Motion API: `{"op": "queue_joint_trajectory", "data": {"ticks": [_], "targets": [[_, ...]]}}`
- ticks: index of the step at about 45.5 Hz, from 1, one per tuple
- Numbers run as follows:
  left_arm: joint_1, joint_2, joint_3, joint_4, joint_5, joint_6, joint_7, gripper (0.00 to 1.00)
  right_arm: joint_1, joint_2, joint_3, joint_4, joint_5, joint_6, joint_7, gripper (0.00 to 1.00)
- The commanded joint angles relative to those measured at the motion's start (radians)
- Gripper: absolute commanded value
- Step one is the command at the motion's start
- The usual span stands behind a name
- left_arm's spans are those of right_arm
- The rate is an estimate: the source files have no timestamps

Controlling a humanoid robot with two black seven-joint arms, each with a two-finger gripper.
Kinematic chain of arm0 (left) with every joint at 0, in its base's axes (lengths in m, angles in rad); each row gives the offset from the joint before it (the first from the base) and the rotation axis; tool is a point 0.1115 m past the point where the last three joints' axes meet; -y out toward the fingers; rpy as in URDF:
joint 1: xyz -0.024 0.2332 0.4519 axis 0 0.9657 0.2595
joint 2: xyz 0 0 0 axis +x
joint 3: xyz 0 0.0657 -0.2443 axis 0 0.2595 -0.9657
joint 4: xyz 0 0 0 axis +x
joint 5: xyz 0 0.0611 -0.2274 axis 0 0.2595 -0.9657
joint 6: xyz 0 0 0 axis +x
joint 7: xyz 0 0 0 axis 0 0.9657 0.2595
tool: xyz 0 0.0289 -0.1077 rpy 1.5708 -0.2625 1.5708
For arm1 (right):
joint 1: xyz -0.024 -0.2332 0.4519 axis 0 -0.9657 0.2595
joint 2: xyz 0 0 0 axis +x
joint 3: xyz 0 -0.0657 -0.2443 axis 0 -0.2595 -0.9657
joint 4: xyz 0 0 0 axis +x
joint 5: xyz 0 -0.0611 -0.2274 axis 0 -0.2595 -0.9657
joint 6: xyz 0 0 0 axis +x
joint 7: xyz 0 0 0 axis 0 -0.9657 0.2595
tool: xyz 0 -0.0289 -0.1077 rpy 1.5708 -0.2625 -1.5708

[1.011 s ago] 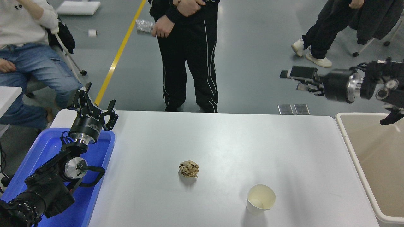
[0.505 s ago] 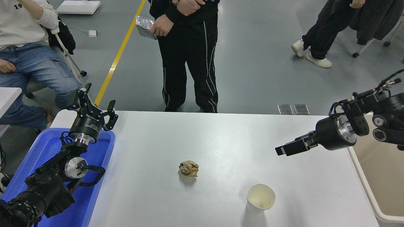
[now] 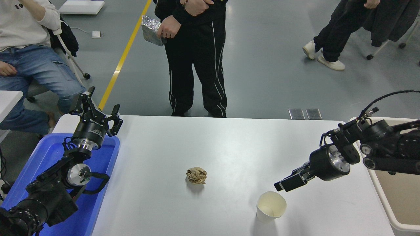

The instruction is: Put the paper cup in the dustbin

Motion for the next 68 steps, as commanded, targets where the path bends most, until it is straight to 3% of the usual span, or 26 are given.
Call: {"op": "queue_joint_trajectory", "data": {"ticks": [1,23,29,33,35,38,40,41,68], "targets": [[0.0,0.0,0.0,0.001,0.0,0.0,0.0,1.0,-0.11,0.009,0.052,-0.053,-0.003,-0.01,-0.001,0.99],[0.0,0.0,0.0,0.0,0.0,0.0,0.0,1.0,-0.286,0.032,0.147,-0.126,-0.004,-0.09,0.0,0.98],[0.0,0.0,0.0,0.0,0.0,0.0,0.0,1.0,-0.312,0.035,0.14,-0.142,-0.02,-0.174,0.0,0.89],[0.0,0.0,0.0,0.0,0.0,0.0,0.0,1.0,-0.312,0.046,0.132,-0.15,-0.021,-0.21,0.0,0.77],[0.0,0.0,0.0,0.0,0.0,0.0,0.0,1.0,-0.312,0.054,0.132,-0.167,-0.021,-0.217,0.0,0.66],[0.0,0.0,0.0,0.001,0.0,0.0,0.0,1.0,-0.312,0.072,0.131,-0.188,-0.021,-0.217,0.0,0.4],[0.0,0.0,0.001,0.001,0.0,0.0,0.0,1.0,-0.309,0.081,0.125,-0.195,-0.02,-0.216,0.0,0.17],[0.0,0.0,0.0,0.0,0.0,0.0,0.0,1.0,-0.306,0.083,0.114,-0.202,-0.02,-0.214,0.0,0.0],[0.0,0.0,0.0,0.0,0.0,0.0,0.0,1.0,-0.291,0.074,0.101,-0.205,-0.007,-0.216,0.022,0.0]]}}
